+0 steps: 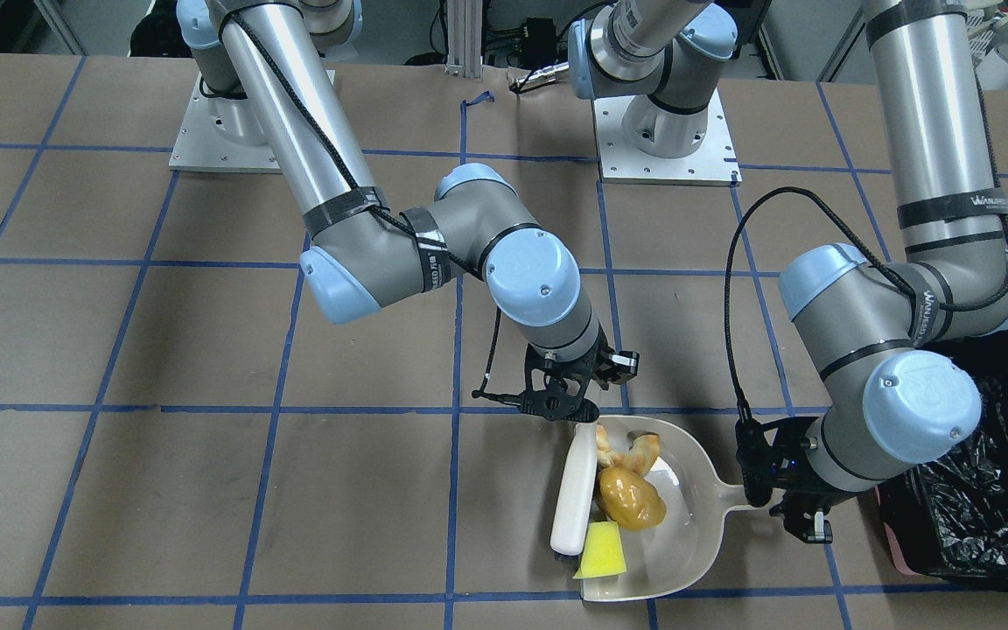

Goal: Sweep and dump trash into bin
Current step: 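Sweep the trash with the brush toward the dustpan held by the left gripper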

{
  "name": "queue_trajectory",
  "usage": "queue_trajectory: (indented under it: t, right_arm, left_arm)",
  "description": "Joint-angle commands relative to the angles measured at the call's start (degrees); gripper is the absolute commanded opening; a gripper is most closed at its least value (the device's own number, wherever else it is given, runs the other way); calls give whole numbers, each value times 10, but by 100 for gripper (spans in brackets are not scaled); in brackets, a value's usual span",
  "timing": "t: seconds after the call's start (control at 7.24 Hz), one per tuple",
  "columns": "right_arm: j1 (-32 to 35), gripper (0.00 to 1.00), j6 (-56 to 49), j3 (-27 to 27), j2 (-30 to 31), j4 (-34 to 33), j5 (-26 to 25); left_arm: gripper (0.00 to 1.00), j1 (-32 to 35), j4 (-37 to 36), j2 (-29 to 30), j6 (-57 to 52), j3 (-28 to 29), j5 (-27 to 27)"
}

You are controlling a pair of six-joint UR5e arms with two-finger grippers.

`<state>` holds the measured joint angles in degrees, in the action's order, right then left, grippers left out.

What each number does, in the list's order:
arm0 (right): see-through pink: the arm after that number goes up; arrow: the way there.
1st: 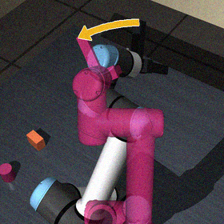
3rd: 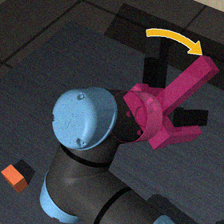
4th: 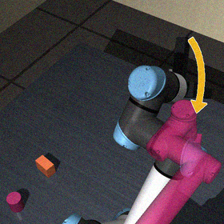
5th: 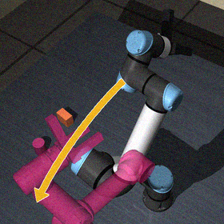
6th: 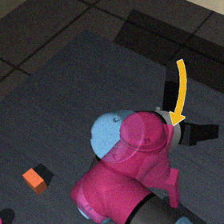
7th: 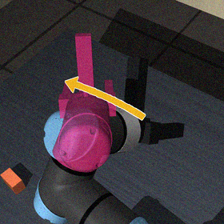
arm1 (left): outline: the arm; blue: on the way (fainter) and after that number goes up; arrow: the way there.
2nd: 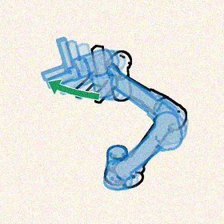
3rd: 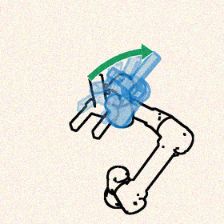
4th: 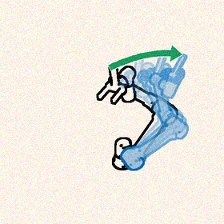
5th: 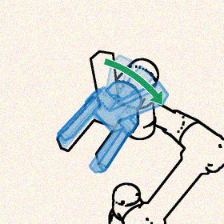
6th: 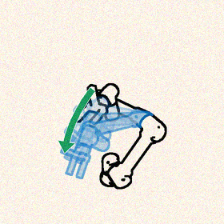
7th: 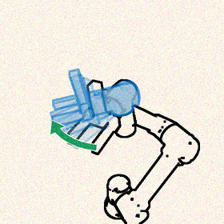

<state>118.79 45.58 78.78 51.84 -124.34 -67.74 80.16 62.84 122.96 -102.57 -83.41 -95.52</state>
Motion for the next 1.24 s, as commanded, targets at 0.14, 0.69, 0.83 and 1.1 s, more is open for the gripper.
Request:
queue_trajectory:
  t: [0.14,0.69,0.83,1.1]
  right_arm:
    - [15,0,54,-25,-1,-32,48]
    - [-5,0,52,-47,40,47,36]
    - [-24,0,41,-47,60,85,18]
    - [-96,0,-84,-43,116,218,-40]
  left_arm:
    - [20,0,0,0,-1,0,1]
    - [20,0,0,0,-2,0,1]
    - [20,0,0,0,-4,0,5]
    - [18,-5,0,-5,-10,0,9]
